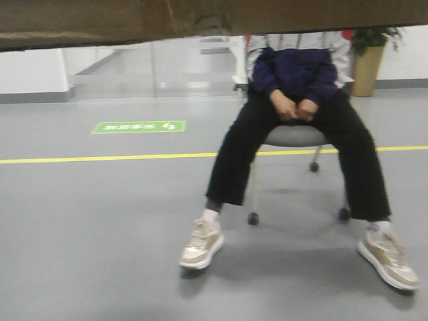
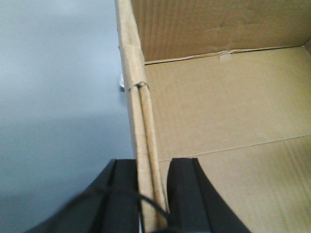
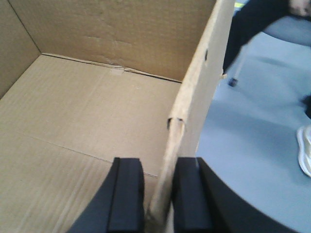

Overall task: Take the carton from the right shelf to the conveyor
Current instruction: 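Hold the carton with both grippers while the base turns away from the shelf, then carry the held carton over the grey conveyor belt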

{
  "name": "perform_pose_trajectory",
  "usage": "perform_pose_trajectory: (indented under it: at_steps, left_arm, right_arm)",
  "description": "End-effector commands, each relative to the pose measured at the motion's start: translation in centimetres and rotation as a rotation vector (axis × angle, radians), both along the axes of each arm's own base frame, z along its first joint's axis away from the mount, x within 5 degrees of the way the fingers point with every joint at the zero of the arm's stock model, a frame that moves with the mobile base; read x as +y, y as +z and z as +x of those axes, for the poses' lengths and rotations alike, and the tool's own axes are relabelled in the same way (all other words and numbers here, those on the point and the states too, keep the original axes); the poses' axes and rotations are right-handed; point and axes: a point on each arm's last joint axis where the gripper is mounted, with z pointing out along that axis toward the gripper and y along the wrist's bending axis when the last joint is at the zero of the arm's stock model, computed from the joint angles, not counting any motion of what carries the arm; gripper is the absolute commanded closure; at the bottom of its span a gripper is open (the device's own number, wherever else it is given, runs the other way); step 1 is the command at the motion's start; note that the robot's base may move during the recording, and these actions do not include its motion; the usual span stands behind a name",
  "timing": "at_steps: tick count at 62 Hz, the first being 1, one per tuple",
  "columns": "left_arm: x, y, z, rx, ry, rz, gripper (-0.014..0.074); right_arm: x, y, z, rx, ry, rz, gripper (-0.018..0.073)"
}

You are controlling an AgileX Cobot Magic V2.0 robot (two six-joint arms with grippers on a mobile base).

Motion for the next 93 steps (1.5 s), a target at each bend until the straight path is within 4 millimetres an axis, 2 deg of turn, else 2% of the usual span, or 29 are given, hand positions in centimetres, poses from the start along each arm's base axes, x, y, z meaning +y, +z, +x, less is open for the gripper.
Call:
perform_pose_trajectory:
  at_steps: [1, 58, 93]
  left_arm:
    - [0.3, 0.6, -0.3, -0.045, 0.003, 0.008, 0.0604]
    - [0.8, 0.7, -0.1, -0.065, 0.032, 0.052, 0.0604]
    - [2.8, 1.5, 0.2, -0.155, 0.163, 0.254, 0.0604]
  right_arm:
    - [-0.3, 0.9, -0.4, -0.075, 0.013, 0.006, 0.0629]
    - [-0.3, 0.9, -0.4, -0.075, 0.013, 0.006, 0.0629]
    - [-0.3, 0.9, -0.4, -0.075, 0.013, 0.006, 0.0629]
